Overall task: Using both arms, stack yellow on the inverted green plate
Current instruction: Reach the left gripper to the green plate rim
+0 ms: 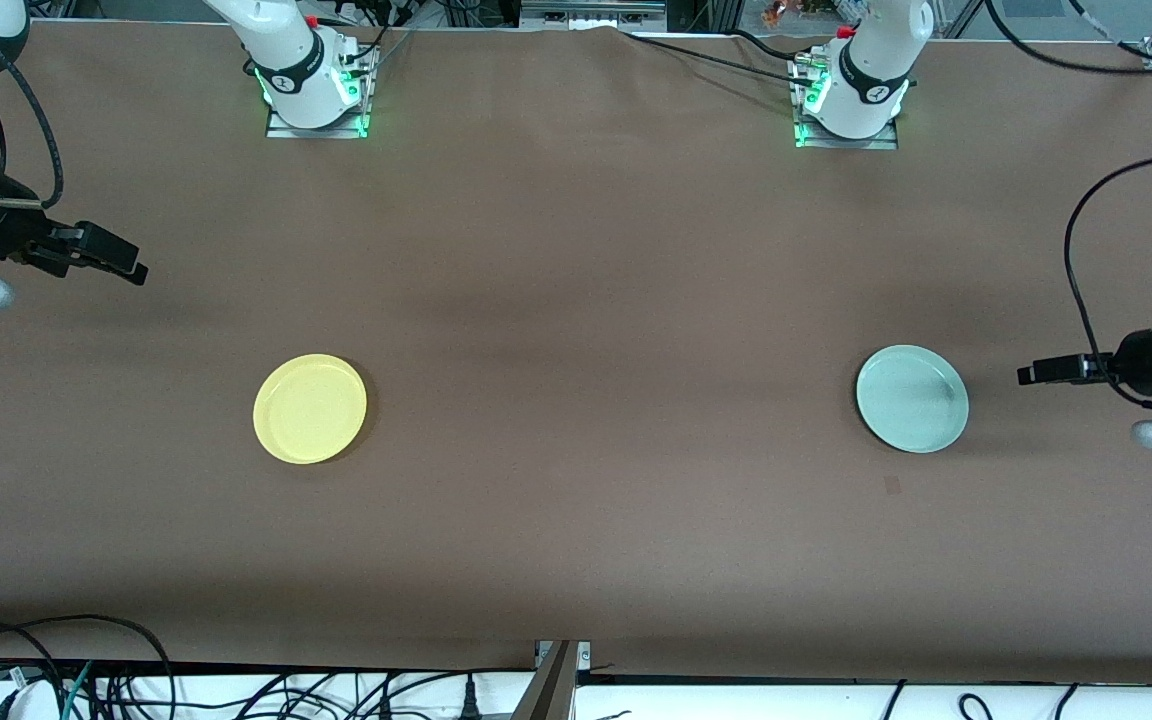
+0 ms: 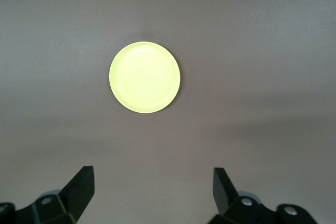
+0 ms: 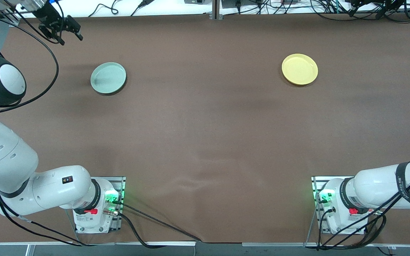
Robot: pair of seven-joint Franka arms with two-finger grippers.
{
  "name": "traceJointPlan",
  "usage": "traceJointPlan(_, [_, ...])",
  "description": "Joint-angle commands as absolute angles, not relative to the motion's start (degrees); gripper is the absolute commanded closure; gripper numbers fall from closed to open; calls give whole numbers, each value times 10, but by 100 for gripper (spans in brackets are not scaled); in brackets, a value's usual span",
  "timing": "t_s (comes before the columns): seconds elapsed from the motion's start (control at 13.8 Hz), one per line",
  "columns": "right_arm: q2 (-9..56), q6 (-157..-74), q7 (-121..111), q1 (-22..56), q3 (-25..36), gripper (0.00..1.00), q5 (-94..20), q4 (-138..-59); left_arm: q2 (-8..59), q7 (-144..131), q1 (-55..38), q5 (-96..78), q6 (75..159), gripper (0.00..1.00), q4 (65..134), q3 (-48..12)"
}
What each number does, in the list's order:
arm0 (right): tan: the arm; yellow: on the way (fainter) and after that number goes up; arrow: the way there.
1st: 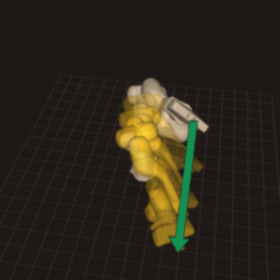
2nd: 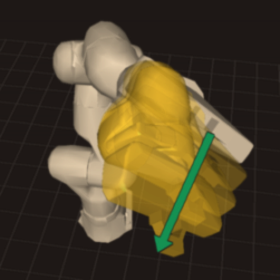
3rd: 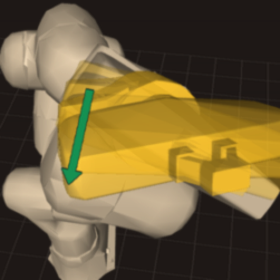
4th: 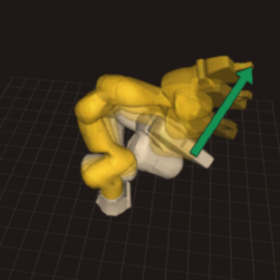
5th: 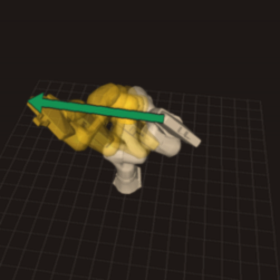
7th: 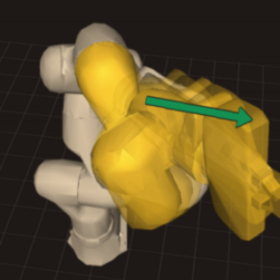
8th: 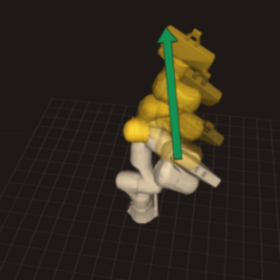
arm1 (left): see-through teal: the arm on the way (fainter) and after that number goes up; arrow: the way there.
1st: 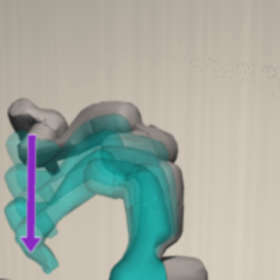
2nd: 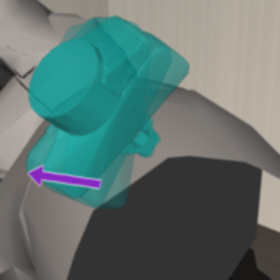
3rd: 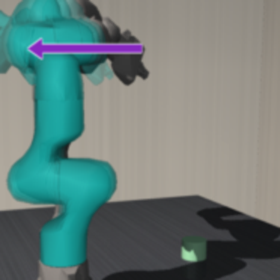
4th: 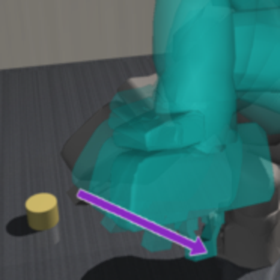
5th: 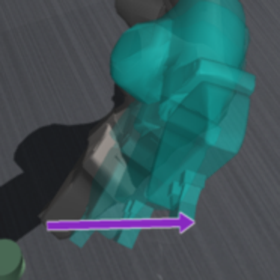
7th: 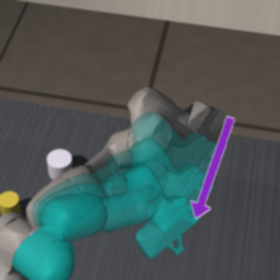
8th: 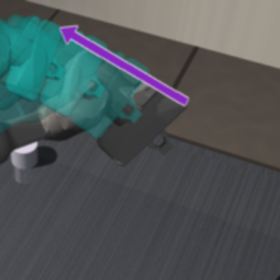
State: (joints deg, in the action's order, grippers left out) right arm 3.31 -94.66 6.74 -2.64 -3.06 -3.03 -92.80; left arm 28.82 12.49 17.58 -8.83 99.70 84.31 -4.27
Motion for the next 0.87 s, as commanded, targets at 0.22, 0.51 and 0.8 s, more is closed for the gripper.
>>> traceJointPlan(0.22, [37,-940,76,-28,-33,0,-25,-917,377,182,209,-156,1072,0,854,-50])
traceJointPlan(0.51, [40,-940,76,-29,-33,0,-25,-918,386,220,214,-162,1152,0,904,-50])
traceJointPlan(0.8, [40,-940,75,-29,-33,0,-25,-918,372,248,224,-163,1187,0,965,-51])
